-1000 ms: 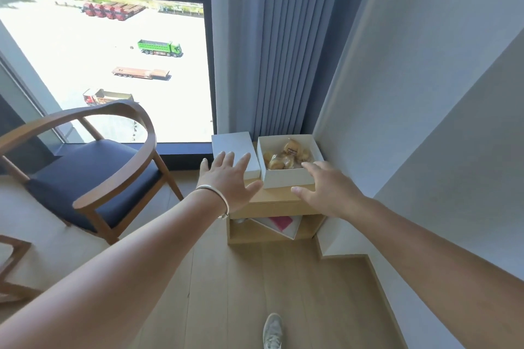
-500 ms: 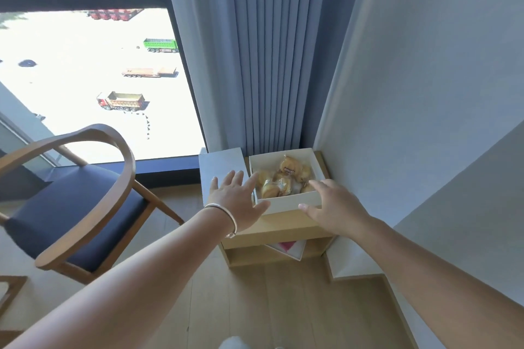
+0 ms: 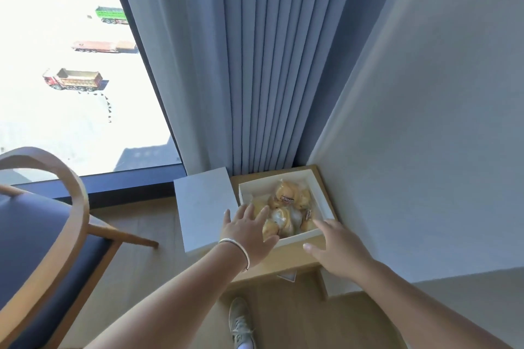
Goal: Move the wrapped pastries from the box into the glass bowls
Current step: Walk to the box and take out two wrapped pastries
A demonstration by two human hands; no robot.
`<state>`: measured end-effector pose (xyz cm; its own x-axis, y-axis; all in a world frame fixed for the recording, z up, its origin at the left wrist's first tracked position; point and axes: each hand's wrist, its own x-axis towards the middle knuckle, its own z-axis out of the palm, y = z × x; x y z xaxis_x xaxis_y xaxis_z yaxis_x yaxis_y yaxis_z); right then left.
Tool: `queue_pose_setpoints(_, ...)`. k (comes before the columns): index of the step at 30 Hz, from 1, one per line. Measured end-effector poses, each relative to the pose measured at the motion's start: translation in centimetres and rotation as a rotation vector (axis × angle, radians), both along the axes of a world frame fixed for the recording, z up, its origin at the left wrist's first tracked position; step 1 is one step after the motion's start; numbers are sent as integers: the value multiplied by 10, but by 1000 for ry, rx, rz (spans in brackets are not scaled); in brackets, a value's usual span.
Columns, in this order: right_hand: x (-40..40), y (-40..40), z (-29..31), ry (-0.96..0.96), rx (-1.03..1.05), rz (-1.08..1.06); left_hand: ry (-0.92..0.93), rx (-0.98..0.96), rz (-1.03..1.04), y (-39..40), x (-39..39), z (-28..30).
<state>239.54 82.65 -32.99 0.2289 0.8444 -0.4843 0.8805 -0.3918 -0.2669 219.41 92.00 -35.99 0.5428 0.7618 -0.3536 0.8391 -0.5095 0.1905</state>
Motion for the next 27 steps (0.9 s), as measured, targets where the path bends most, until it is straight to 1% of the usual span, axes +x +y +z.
queue_pose_setpoints(3, 2, 16, -16, -5, -60, -42, -12, -55, -11, 20, 5, -22)
queue_pose_setpoints(8, 3, 44, -43, 23, -95, -70, 10, -128, -34, 44, 15, -62)
queue_pose_setpoints(15, 10, 77, -96, 51, -189, -23, 33, -214, -44, 58, 30, -115)
queue_pose_setpoints(19, 22, 96, -127, 40, -198, 55, -18, -256, 20, 66, 44, -142)
queue_pose_setpoints(23, 34, 123, -160, 32, -144, 177, -44, -281, 74, 71, 60, -170)
queue_pose_setpoints(27, 39, 146, -191, 44, -142, 287, -22, -225, 81, 73, 72, -192)
